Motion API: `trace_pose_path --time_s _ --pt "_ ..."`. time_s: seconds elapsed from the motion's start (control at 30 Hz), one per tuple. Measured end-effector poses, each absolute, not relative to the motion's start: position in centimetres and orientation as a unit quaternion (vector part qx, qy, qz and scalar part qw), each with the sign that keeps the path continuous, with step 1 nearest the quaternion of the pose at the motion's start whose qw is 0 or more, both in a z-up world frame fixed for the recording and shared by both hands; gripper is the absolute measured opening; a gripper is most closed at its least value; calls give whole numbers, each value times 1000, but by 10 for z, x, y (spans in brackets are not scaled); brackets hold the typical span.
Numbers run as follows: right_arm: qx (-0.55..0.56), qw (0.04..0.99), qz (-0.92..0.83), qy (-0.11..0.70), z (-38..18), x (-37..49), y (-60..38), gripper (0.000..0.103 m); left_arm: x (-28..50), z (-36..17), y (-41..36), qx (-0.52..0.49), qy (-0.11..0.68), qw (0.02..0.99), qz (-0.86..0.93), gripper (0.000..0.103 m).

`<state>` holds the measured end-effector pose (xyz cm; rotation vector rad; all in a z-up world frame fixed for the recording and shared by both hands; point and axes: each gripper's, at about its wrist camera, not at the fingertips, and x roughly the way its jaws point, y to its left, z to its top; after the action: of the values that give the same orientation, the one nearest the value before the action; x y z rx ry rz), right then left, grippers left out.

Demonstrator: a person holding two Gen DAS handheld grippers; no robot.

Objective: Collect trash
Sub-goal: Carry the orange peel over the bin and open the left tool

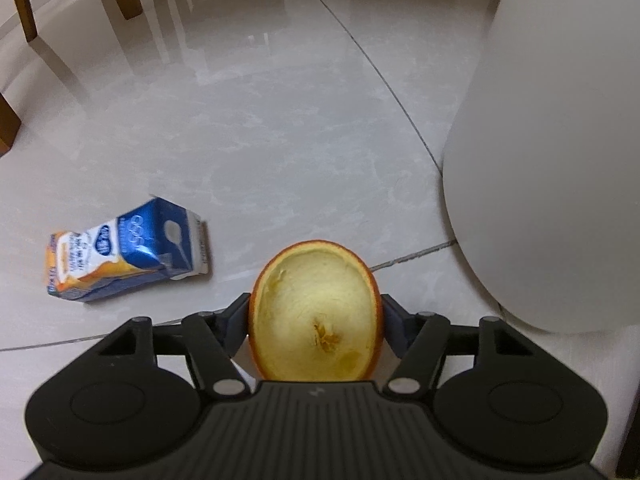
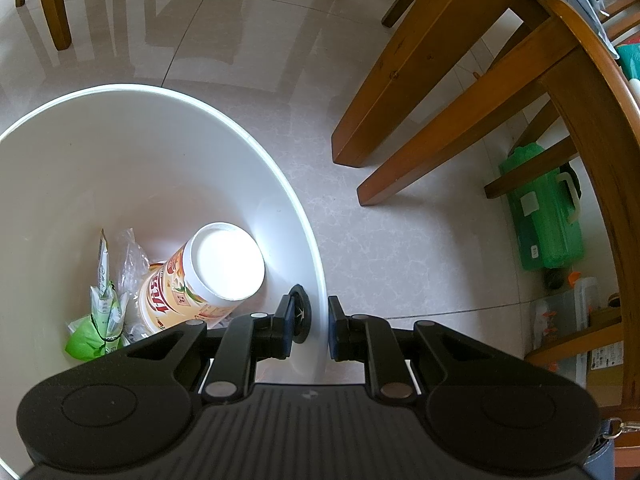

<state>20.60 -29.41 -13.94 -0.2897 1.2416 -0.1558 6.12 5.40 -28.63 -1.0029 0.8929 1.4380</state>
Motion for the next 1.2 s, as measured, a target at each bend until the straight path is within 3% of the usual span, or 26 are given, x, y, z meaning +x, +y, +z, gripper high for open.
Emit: trace_pose_path --time_s 0.27,0.57,0.97,1.2 --pt "-137 801 -72 579 -139 206 -294 20 62 -241 36 -399 421 579 573 65" --pt "-140 801 -71 578 -138 206 -295 20 50 -146 9 -392 429 614 534 65" --pt "-141 801 -72 577 -138 206 -295 20 60 -7 32 -331 382 677 535 65" --pt "-141 801 -72 577 -138 206 -294 20 94 21 71 -302 356 726 506 65"
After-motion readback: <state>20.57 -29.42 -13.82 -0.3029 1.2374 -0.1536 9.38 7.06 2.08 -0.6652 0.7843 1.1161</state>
